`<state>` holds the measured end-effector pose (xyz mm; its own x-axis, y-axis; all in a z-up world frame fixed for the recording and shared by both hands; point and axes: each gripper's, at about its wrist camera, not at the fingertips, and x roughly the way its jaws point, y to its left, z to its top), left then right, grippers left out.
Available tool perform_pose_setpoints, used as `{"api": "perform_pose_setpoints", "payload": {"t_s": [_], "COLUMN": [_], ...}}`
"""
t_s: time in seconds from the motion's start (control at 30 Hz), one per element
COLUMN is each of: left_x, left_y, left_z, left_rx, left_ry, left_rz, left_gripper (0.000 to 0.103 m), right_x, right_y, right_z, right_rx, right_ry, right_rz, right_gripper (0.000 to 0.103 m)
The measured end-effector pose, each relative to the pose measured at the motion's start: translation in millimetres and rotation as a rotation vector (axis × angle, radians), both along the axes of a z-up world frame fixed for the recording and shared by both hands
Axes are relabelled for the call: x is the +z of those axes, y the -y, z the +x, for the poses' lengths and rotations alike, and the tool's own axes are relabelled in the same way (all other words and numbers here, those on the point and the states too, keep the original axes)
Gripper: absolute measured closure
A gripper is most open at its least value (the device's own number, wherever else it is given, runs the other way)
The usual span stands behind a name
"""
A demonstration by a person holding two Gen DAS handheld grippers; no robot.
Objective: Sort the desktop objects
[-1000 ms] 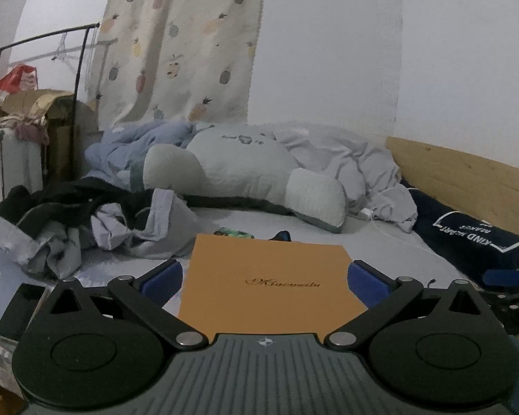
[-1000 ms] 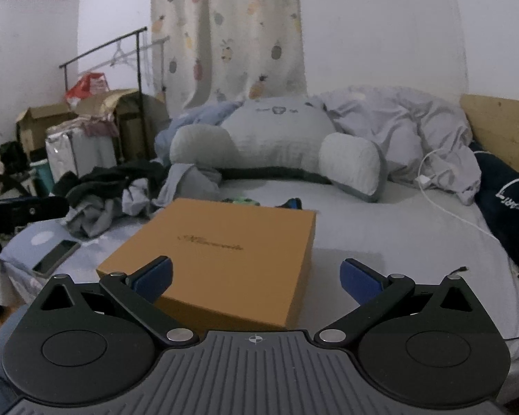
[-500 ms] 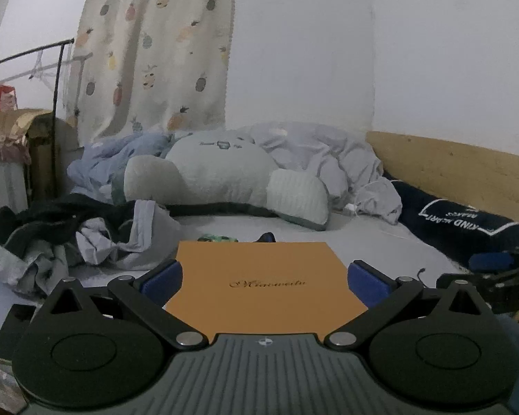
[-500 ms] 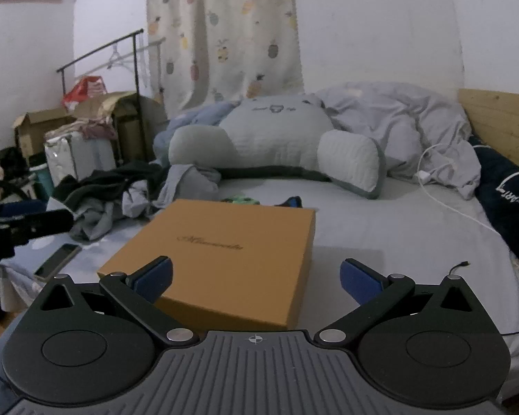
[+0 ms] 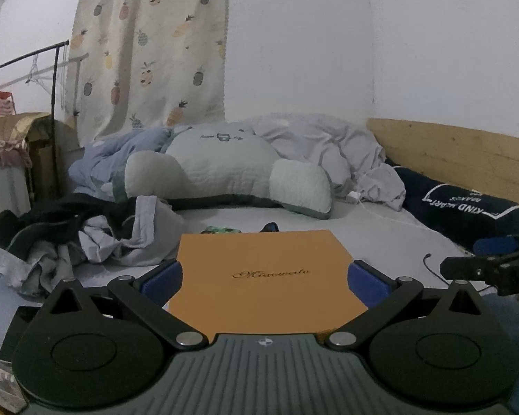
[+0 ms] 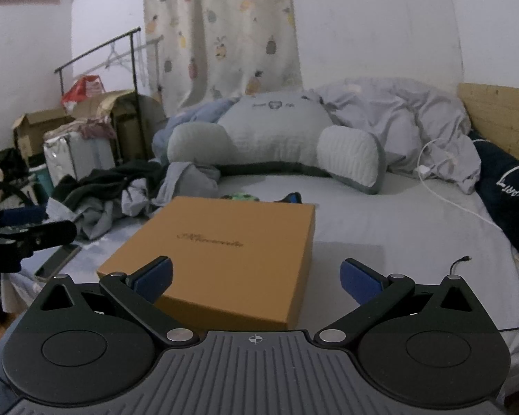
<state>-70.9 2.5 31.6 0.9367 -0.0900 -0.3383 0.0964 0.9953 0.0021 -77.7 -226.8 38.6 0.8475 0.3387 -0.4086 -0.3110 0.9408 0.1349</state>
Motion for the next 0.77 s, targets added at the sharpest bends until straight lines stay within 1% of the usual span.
{"api": "perform_pose_setpoints", "payload": {"t_s": [0.3, 0.77], "left_x": [-1.4, -2.0], "left_y": [-2.8, -3.4], "left_z": [3.3, 3.2], "left_rx": [0.021, 0.019], "left_ry": [-0.025, -0.026], "left_rz": [-0.005, -0.005], "left_gripper": [0.0, 0.0], "right_x": [-0.8, -2.3], "right_y": [-0.4, -1.7], "right_z": [0.9, 0.8], "right_rx": [-0.002, -0.002], "right_ry": [-0.004, -0.01], "right_rz": [0.002, -0.002], "right_gripper": [0.0, 0.0]}}
